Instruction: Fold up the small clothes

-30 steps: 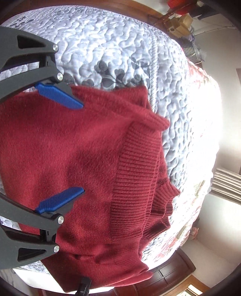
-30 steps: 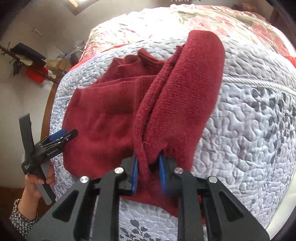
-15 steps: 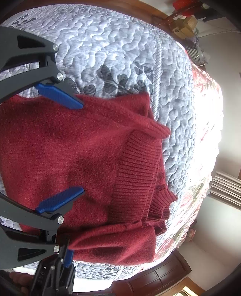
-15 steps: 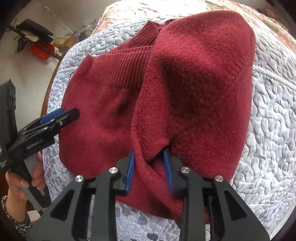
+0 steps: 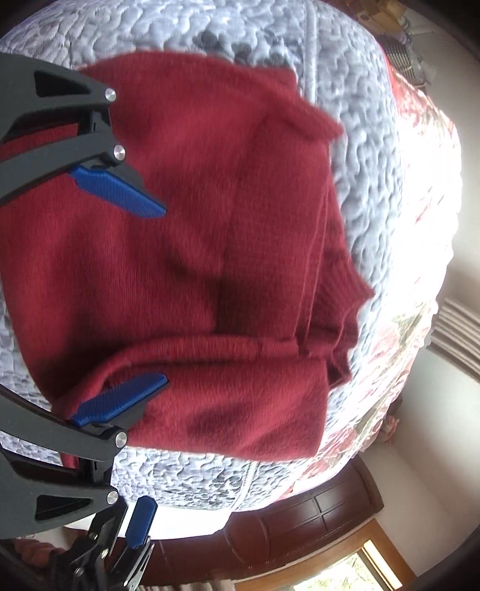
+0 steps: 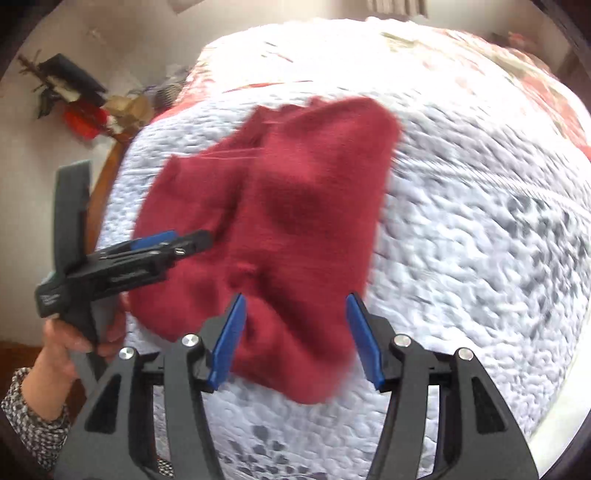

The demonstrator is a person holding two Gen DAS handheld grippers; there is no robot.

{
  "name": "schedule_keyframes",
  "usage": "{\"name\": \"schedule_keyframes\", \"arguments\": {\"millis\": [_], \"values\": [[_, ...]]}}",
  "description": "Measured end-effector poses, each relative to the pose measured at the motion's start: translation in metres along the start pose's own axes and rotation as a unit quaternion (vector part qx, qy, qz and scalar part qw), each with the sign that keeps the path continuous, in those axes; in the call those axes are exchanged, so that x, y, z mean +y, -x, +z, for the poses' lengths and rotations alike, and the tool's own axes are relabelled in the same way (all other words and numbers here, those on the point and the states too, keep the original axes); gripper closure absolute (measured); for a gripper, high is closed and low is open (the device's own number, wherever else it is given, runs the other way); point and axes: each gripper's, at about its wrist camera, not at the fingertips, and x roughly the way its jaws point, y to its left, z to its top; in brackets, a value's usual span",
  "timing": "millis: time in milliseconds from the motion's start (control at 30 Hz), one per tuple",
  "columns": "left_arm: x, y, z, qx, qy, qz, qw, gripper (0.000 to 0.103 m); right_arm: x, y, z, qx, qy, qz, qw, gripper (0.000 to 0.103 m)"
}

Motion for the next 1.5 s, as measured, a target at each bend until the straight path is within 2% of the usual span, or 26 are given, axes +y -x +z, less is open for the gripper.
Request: {"name": "schedule_keyframes", "arguments": {"millis": [67, 200, 267, 400, 433, 500, 567, 667, 867, 1067, 1300, 1500], "values": [[-0.011, -0.009, 0.003, 0.008, -0.005, 0.002, 1.0, 0.016, -0.023, -0.007, -0.009, 0.01, -0.033, 0.004, 0.999, 0.052], [-0.026, -0.027, 0.006, 0.021, -0.005, 0.002, 0.9998, 0.016, -0.057, -0.028, -0.029, 0.031, -0.074, 0.0, 0.997, 0.053], [-0.03, -0.033, 0.006, 0.025, 0.001, -0.002, 0.9997, 0.02, -0.07, -0.039, -0.038, 0.044, -0.09, 0.002, 0.995, 0.056], [-0.039, -0.041, 0.004, 0.025, 0.003, -0.012, 0.9996, 0.042, -0.09, -0.049, -0.05, 0.053, -0.111, 0.012, 0.992, 0.057], [-0.042, -0.042, 0.004, 0.026, 0.004, -0.014, 0.9996, 0.045, -0.094, -0.051, -0.051, 0.054, -0.115, 0.013, 0.992, 0.057], [-0.045, -0.045, 0.004, 0.028, 0.009, -0.022, 0.9993, 0.062, -0.1, -0.051, -0.053, 0.053, -0.121, 0.02, 0.991, 0.057], [-0.049, -0.047, 0.005, 0.023, 0.014, -0.028, 0.9992, 0.073, -0.102, -0.049, -0.055, 0.048, -0.12, 0.028, 0.991, 0.057], [-0.053, -0.046, 0.004, 0.013, 0.019, -0.036, 0.9991, 0.082, -0.105, -0.046, -0.056, 0.045, -0.113, 0.027, 0.992, 0.057], [-0.045, -0.031, 0.002, -0.007, 0.035, -0.059, 0.9976, 0.086, -0.096, -0.05, -0.049, 0.044, -0.105, 0.03, 0.993, 0.057], [-0.033, 0.002, 0.003, -0.037, 0.041, -0.084, 0.9949, 0.088, -0.098, -0.053, -0.05, 0.046, -0.109, 0.033, 0.992, 0.057], [-0.015, 0.035, 0.007, -0.063, 0.038, -0.078, 0.9942, 0.088, -0.08, -0.056, -0.051, 0.046, -0.105, 0.036, 0.993, 0.057], [0.019, 0.063, 0.012, -0.078, 0.05, -0.063, 0.9937, 0.088, -0.063, -0.06, -0.047, 0.048, -0.088, 0.031, 0.994, 0.057]]}}
